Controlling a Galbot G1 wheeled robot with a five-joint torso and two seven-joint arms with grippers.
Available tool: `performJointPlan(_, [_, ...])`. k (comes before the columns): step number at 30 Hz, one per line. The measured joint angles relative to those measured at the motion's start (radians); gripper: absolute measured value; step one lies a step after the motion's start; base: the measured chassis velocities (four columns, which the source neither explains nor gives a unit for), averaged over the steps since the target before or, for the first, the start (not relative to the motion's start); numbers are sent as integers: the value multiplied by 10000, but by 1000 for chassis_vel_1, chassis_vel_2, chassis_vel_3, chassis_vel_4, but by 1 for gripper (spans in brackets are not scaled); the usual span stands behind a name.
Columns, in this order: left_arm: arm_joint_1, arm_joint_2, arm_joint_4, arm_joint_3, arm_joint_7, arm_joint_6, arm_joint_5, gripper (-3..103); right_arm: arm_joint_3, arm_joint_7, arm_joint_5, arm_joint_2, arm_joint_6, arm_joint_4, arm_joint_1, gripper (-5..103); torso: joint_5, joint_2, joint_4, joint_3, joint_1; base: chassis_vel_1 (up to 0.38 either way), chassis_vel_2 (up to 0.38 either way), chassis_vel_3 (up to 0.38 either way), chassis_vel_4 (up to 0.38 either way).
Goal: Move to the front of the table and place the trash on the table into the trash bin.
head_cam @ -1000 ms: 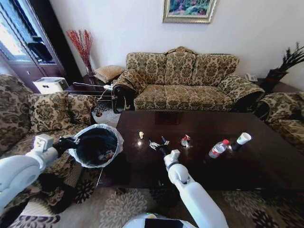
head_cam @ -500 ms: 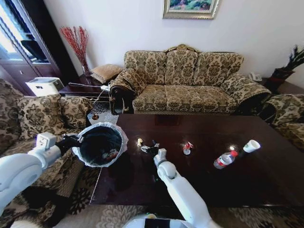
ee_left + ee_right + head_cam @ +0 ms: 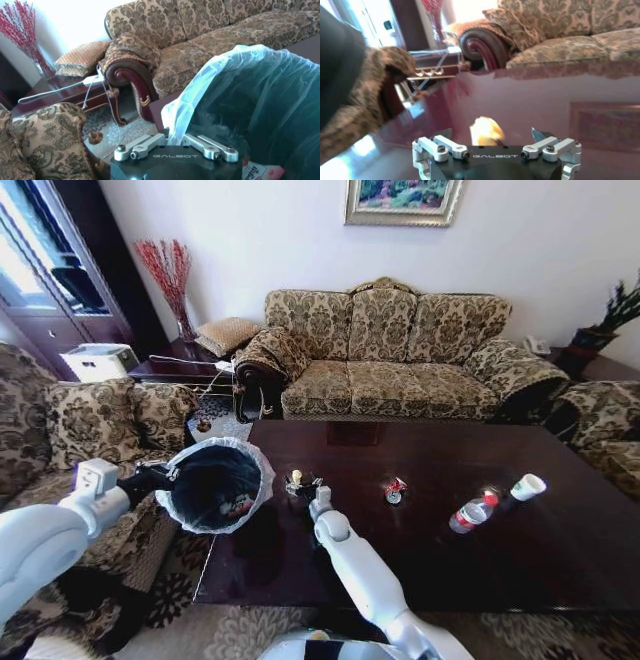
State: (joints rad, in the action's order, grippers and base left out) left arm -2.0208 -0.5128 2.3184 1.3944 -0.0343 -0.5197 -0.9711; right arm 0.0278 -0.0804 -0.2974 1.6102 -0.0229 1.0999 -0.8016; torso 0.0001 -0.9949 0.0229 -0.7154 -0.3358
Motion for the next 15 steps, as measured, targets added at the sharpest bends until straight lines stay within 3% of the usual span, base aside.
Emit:
performJointPlan(4, [-63, 33, -19, -6, -29, 9, -67, 0, -81, 25, 79, 13, 144, -425, 78, 97, -2, -1, 6, 2, 6, 0, 0, 0, 0])
performJointPlan(11, [-67, 34, -11, -73, -113, 90, -253, 0, -95, 277, -132, 0, 182, -850, 197, 65, -1, -1, -1, 3, 5, 0, 0, 0, 0])
performJointPlan(13, [-66, 30, -11, -77, -113, 92, -257, 0, -94, 292, -143, -1, 186, -866, 197, 65, -1, -1, -1, 4, 6, 0, 0, 0, 0])
performJointPlan(14, [-64, 25, -16, -84, -113, 96, -260, 0, -91, 306, -163, -5, 190, -891, 200, 54, -1, -2, 2, 4, 6, 0, 0, 0, 0])
performJointPlan(15, [-62, 25, -22, -86, -113, 101, -261, 0, -88, 307, -170, -5, 193, -890, 198, 54, -1, -2, 3, 4, 6, 0, 0, 0, 0])
